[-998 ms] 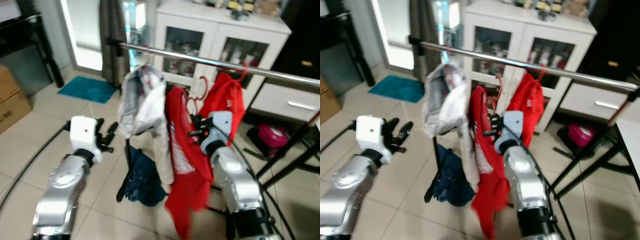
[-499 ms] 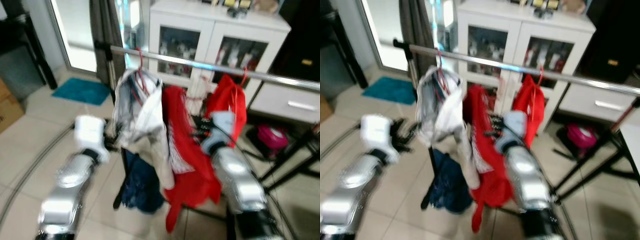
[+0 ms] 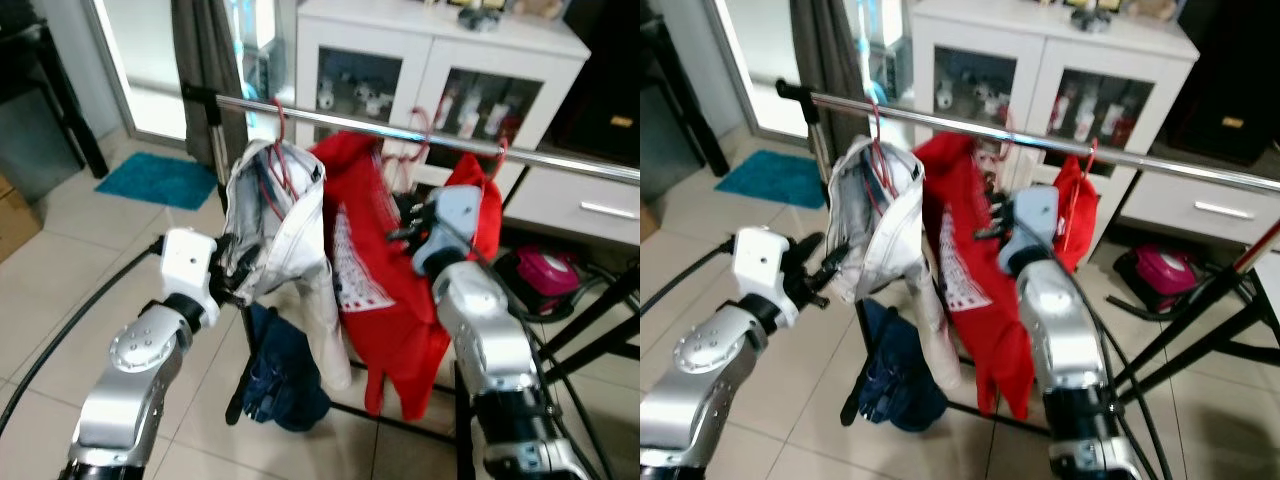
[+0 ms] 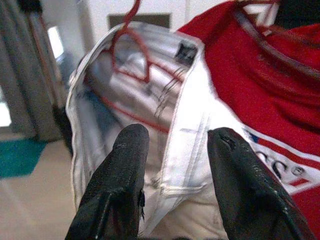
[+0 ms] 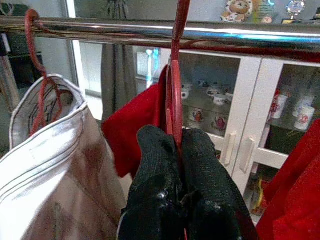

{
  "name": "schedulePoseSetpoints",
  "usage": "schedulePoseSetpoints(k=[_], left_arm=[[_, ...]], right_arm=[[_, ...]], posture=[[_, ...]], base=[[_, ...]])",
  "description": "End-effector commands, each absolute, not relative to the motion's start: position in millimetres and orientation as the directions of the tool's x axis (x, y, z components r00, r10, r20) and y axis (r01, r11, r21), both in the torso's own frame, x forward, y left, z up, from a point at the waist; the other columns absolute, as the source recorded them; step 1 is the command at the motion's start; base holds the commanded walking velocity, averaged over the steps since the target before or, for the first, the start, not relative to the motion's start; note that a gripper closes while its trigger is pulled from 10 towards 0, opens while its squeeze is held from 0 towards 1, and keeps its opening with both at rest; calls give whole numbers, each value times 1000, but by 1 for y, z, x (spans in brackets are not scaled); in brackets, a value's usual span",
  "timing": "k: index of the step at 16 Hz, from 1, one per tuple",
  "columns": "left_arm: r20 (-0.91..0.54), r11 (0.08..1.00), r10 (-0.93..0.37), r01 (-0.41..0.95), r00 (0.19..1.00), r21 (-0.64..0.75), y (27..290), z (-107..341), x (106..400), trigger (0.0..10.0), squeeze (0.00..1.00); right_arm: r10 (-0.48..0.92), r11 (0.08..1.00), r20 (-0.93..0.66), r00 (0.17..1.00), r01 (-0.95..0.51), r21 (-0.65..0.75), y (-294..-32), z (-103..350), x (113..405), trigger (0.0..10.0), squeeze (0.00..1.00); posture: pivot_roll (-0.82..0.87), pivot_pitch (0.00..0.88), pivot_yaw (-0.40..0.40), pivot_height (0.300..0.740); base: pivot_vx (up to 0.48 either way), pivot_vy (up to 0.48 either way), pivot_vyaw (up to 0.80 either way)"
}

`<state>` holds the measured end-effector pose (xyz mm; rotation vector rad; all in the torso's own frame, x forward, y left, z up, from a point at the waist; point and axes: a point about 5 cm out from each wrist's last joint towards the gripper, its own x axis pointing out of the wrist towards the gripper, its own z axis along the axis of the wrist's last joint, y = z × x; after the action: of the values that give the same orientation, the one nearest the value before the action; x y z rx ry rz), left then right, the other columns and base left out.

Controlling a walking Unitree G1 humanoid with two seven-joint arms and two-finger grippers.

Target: Hang hanger

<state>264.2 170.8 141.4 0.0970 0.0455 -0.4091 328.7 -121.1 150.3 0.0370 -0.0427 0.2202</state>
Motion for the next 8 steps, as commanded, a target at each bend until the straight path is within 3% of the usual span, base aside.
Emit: schedulePoseSetpoints(k=[1, 5, 6, 8], left_arm=[[-37, 874, -476, 478, 879, 94, 165, 151, 259, 10000, 0], [-56, 770, -629, 631, 775, 90, 153, 155, 249, 10000, 0], [-63, 727, -678, 681, 732, 88, 149, 157, 245, 10000, 0], [-62, 724, -681, 684, 729, 94, 150, 159, 245, 10000, 0]], right_arm=[[208, 977, 64, 976, -210, 30, -121, 160, 335, 10000, 0], [213, 976, -37, 976, -214, -48, -121, 160, 358, 10000, 0], [157, 985, -132, 979, -164, -47, -126, 154, 371, 10000, 0], [123, 992, -175, 977, -127, -10, -128, 154, 380, 10000, 0]], posture=[[-22, 0, -50, 727], [-23, 0, -43, 727], [-22, 0, -41, 727], [-18, 0, -39, 727]], base=[[0, 0, 0], [0, 0, 0], [0, 0, 0], [0, 0, 0]])
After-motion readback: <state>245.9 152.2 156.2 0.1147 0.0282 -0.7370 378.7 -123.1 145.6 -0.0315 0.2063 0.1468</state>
